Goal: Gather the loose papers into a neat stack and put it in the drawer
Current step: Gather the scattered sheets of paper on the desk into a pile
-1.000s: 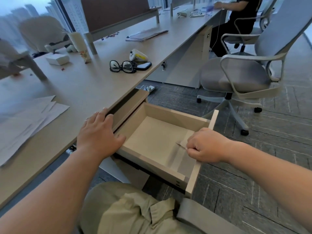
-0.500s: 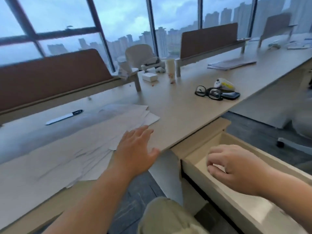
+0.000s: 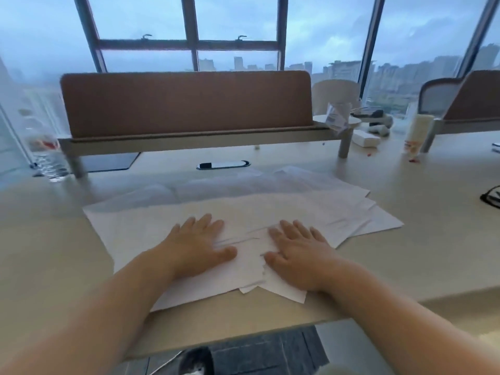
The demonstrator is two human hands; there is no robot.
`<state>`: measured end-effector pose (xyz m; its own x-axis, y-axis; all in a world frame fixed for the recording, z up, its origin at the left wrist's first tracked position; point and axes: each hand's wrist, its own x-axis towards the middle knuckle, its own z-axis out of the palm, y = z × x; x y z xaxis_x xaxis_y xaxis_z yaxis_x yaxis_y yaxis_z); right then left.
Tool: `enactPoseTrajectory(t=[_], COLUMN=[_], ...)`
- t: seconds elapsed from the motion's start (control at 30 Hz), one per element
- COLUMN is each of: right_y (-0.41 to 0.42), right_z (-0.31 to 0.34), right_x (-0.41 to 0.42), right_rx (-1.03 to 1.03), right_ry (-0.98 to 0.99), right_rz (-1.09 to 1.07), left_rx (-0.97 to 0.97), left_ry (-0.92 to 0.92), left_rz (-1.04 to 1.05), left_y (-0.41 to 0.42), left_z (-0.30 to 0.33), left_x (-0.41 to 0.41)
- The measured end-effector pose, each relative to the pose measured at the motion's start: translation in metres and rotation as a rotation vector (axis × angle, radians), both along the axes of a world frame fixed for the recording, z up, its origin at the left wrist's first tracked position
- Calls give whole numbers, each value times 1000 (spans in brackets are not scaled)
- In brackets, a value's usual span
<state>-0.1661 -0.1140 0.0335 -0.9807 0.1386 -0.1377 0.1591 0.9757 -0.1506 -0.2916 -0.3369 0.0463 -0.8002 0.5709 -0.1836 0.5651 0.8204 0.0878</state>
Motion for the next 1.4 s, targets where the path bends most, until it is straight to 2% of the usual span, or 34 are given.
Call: enactPoseTrajectory(t=[0.1, 0.2, 0.27, 0.37, 0.43, 0.53, 0.63, 0.83, 0.97, 1.07, 1.17, 1.3, 1.4], right_y=[-8, -10, -15, -22, -20, -6, 2, 17, 27, 34, 37, 37, 35], right_z=[-8, -11, -10, -2, 7, 22, 27, 11, 3, 2, 4, 6, 4], right_x=[-7, -3, -1, 1, -7, -38, -74, -94, -80, -73, -72, -76, -76], right_rx=[37, 32, 31, -12, -57, -234, -285, -385, -486, -606, -740, -829, -829], right_ry=[3, 48, 70, 107, 152, 248, 246, 313, 485, 578, 611, 633, 609], right_rz=[-21, -59, -69, -90, -150, -315, -383, -371, -345, -409, -444, -430, -410], left_rx=[14, 89, 217, 458, 441, 375, 468, 891, 877, 947, 1008, 1110, 1033], left_ry=[1, 14, 7, -55, -67, -51, -90, -91, 12, 40, 65, -99, -41], left_rz=[51, 300, 417, 476, 473, 464, 461, 481, 444, 417, 373, 346, 284], left_y=[-7, -2, 5, 15, 19, 27, 29, 30, 28, 28, 27, 18, 11], left_z=[2, 9, 14, 25, 29, 25, 16, 5, 6, 3, 4, 4, -2], left_x=[-13, -21, -29, -39, -44, -54, -64, -66, -69, -64, -66, -75, -74])
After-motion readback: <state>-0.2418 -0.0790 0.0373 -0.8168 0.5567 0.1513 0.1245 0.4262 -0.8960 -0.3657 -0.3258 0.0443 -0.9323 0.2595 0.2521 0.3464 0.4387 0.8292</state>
